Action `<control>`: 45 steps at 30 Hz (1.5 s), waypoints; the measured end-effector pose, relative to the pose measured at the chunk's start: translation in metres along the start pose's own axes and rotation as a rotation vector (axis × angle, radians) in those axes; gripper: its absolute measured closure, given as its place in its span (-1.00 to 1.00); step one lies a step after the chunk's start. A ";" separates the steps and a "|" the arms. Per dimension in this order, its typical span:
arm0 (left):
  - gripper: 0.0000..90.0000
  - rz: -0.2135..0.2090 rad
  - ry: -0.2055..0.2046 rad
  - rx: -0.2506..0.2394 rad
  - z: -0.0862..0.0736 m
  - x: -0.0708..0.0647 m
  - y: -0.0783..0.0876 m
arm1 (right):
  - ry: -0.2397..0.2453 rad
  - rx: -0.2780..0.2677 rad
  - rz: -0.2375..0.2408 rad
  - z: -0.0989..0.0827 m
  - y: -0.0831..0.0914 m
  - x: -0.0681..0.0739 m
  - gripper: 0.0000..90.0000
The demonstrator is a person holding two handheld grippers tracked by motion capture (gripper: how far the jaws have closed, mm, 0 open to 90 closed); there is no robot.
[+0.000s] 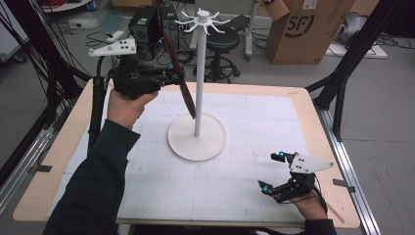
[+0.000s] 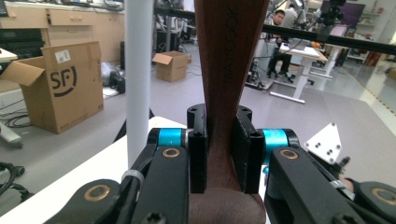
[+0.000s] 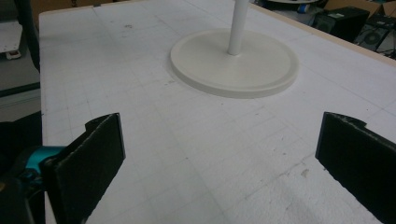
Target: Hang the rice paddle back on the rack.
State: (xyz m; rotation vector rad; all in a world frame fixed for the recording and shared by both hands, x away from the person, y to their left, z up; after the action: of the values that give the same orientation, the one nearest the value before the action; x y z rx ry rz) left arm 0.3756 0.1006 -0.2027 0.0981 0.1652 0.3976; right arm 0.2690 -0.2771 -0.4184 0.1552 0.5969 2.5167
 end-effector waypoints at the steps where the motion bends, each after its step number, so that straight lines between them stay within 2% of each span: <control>1: 0.73 -0.001 0.003 -0.008 0.002 0.001 -0.001 | 0.000 0.000 0.000 0.000 0.000 0.000 -0.99; 17: 0.73 0.036 0.006 0.034 0.013 0.008 -0.023 | 0.000 0.000 0.002 0.000 0.000 0.000 -0.99; 26: 0.73 0.057 0.013 0.046 0.016 0.009 -0.027 | -0.001 -0.002 -0.001 0.000 0.001 0.000 -0.99; 35: 0.73 0.089 0.015 0.080 0.019 0.013 -0.029 | -0.003 -0.003 0.002 0.000 0.001 0.000 -0.99; 38: 0.73 0.093 0.019 0.084 0.019 0.015 -0.029 | -0.001 -0.002 0.002 0.000 0.001 0.000 -0.99; 45: 0.73 0.073 0.024 0.093 0.018 0.020 -0.030 | -0.002 -0.002 0.001 -0.001 0.001 0.000 -0.99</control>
State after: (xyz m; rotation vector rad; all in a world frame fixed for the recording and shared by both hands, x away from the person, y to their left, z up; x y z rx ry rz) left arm 0.4088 0.0795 -0.1914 0.1914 0.2041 0.4646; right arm 0.2683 -0.2785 -0.4184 0.1569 0.5943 2.5177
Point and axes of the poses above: each handheld gripper's, and its own axes: y roughly backward along the jaws, z roughly out of its top, x roughly to its left, the point moved 4 cm from there along -y, roughly forward along the jaws, and after that the axes turned 2 degrees about x, right-handed, at the moved point
